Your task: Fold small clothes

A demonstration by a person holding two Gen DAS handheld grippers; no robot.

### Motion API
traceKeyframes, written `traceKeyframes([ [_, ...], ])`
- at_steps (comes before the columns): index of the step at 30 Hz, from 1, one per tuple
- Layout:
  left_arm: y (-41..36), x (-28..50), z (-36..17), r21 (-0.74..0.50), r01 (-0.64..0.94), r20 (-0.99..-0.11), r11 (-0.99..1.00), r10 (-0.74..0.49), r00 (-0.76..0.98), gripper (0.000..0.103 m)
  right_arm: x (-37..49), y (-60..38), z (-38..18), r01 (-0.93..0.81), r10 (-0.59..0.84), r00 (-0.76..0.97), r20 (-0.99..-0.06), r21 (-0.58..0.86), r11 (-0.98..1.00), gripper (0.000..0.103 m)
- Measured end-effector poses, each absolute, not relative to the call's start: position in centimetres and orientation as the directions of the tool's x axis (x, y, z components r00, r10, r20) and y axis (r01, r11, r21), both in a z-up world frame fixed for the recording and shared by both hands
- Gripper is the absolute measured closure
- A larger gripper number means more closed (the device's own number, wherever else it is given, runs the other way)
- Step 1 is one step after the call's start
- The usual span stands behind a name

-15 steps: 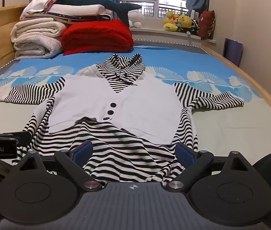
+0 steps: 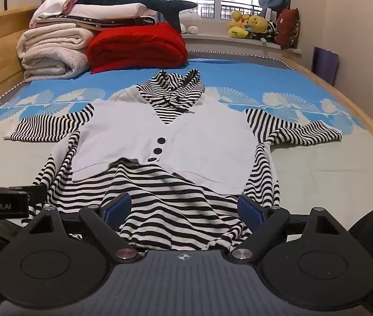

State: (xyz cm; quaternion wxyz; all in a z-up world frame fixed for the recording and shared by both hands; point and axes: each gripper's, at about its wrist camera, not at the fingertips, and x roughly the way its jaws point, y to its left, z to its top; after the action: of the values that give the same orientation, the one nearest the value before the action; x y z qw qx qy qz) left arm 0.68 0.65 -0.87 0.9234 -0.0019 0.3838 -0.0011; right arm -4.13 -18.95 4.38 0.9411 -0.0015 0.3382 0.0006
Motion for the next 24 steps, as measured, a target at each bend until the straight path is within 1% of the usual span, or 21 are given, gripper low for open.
traceKeyframes([
  [5, 0.71, 0.72, -0.96, -0.004, -0.002, -0.714, 1.0, -0.001, 0.701, 0.0, -4.02, -19.01, 4.3, -0.011, 0.019, 0.76, -0.65, 0.016, 1.0, 0.015],
  [24, 0.95, 0.97, -1.28, -0.005, -0.016, -0.731, 1.0, 0.007, 0.682, 0.0, -3.97, -18.43, 4.07, -0.039, 0.027, 0.752, -0.658, -0.003, 0.999, 0.014],
])
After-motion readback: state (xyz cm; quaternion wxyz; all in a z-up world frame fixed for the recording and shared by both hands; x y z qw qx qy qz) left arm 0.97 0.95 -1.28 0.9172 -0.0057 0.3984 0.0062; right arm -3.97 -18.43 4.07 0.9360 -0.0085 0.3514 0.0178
